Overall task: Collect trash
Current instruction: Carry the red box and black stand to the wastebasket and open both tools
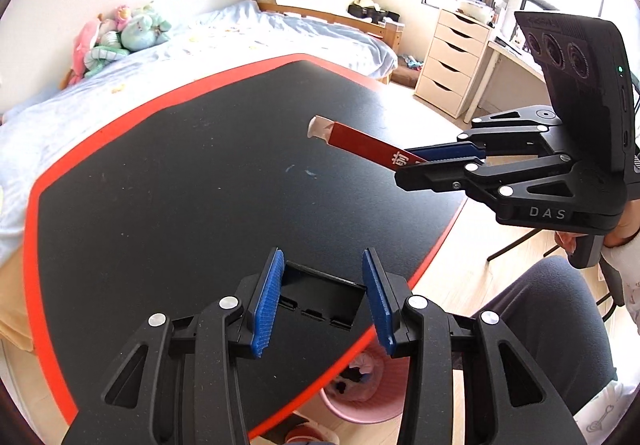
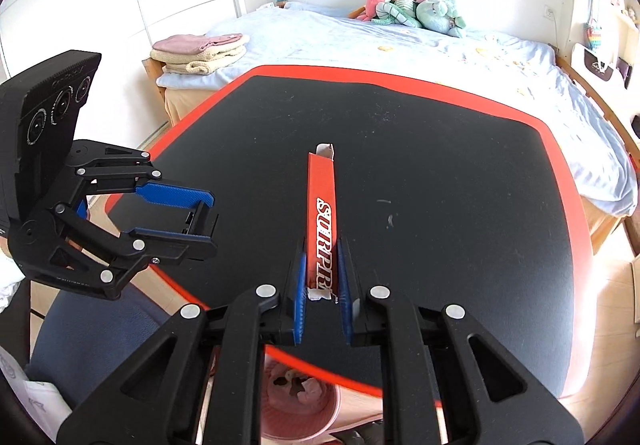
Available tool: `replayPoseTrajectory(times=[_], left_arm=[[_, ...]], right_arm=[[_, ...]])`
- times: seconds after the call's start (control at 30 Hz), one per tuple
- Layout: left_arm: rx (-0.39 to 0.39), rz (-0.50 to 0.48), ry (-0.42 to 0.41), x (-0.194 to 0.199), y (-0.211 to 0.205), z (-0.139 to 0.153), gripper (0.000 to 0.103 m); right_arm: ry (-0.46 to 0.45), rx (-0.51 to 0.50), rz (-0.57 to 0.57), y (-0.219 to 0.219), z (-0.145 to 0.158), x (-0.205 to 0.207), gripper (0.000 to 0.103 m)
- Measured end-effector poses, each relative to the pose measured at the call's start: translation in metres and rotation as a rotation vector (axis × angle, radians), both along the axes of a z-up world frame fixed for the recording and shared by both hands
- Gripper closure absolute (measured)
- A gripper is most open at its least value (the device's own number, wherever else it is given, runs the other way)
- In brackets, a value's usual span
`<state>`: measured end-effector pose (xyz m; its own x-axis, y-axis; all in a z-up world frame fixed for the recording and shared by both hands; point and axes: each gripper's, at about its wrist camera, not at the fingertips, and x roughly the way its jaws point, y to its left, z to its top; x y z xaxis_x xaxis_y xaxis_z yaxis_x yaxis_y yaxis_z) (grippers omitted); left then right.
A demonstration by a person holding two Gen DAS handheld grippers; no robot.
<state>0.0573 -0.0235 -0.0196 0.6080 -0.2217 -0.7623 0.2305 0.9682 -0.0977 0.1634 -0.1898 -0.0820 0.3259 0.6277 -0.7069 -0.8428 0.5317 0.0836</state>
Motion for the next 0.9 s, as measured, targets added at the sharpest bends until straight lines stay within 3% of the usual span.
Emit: replayPoseTrajectory(times=[0.23,0.5,0.9], left_arm=[[-0.006,-0.004,-0.017,-0.036,-0.025,0.011,0.063],[-0.013,-0.002,0.003,-0.064,-0.041,0.005,0.063],[-0.023,-0.001,0.024,-0.082,-0.05,-0.003,0.063]], right_arm=[[0.031,0.004,-0.041,-0.043,0.0,-0.057,0.089],[0.086,-0.034,-0.06,-0.074,-0.019,-0.105,0.089],[0.148,-0.06,-0.044,-0.075,-0.042,-0.124,0.089]])
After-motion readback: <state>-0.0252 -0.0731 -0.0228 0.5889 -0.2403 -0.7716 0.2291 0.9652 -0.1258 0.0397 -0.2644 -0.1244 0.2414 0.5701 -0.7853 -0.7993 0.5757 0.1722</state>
